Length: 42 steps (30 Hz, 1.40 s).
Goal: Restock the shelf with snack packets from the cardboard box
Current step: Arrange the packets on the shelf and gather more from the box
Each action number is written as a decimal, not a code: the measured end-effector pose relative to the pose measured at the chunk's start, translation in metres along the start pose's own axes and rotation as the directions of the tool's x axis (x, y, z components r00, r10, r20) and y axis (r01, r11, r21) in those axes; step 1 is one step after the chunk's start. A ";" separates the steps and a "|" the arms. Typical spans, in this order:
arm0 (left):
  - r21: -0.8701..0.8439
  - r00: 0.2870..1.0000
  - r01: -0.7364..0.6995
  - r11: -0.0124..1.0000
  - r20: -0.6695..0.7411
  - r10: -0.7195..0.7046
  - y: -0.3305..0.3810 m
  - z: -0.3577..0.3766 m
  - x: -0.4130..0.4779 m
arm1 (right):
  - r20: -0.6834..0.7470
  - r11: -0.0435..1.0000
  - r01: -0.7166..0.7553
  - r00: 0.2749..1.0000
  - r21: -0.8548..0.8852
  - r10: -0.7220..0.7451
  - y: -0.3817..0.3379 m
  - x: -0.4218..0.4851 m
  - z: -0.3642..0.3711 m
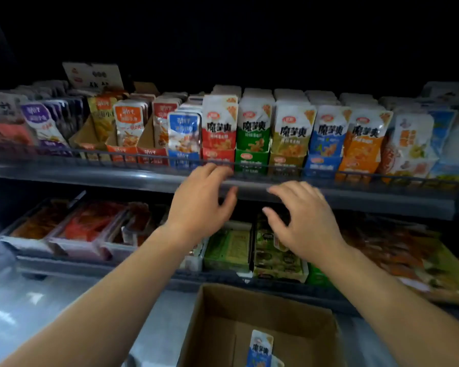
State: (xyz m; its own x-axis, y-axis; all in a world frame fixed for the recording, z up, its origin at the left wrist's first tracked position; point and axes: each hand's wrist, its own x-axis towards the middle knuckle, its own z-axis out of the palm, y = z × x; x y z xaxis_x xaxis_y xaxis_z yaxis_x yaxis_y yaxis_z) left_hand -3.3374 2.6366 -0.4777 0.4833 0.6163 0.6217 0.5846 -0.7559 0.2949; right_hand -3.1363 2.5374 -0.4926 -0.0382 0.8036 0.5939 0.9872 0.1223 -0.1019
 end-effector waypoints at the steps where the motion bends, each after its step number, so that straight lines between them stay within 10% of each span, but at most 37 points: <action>1: 0.008 0.998 0.034 0.999 0.058 -0.034 -0.004 0.010 -0.015 | 0.066 1.000 -0.020 0.998 0.006 0.019 -0.002 -0.020 0.013; 9: 0.084 0.852 0.289 0.954 0.432 -0.296 -0.044 0.092 -0.149 | 0.643 0.959 -0.284 0.734 -0.004 0.221 0.007 -0.188 0.131; 19: 0.027 0.662 0.527 0.850 0.615 -0.429 -0.075 0.164 -0.262 | 0.880 0.846 -0.519 0.337 -0.123 0.335 0.024 -0.306 0.230; 39: 0.001 0.739 0.490 0.872 0.531 -0.416 -0.082 0.178 -0.283 | 0.861 0.889 -0.454 0.426 -0.062 0.277 0.018 -0.307 0.304; 42: -0.006 0.753 0.469 0.883 0.525 -0.397 -0.082 0.178 -0.284 | 0.848 0.748 -0.663 0.416 0.035 0.328 0.013 -0.307 0.299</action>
State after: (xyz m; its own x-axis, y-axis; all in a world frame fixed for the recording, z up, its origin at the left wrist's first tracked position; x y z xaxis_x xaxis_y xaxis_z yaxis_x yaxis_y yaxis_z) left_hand -3.4065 2.5634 -0.8079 0.4740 0.8800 -0.0293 0.7391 -0.3796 0.5564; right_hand -3.1576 2.4667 -0.9150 0.1772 0.8682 -0.4635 0.7584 -0.4206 -0.4979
